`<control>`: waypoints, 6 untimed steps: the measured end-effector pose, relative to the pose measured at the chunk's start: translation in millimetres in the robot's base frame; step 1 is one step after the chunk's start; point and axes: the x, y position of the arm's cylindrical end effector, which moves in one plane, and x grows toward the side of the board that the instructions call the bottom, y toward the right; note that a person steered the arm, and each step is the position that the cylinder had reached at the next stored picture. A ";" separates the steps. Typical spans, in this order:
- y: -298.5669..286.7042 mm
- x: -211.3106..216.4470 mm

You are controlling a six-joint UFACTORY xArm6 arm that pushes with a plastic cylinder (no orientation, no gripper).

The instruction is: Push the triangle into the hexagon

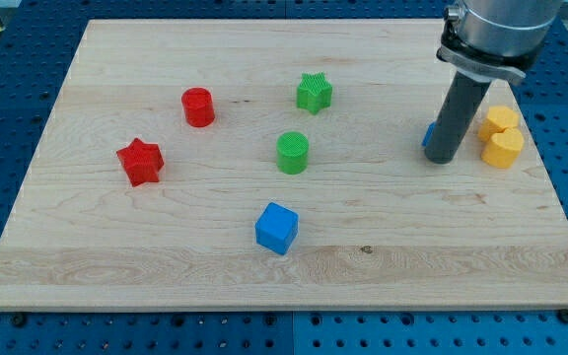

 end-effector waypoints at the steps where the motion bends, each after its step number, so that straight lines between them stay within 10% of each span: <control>1: -1.5 -0.2; 6: 2.6 -26.0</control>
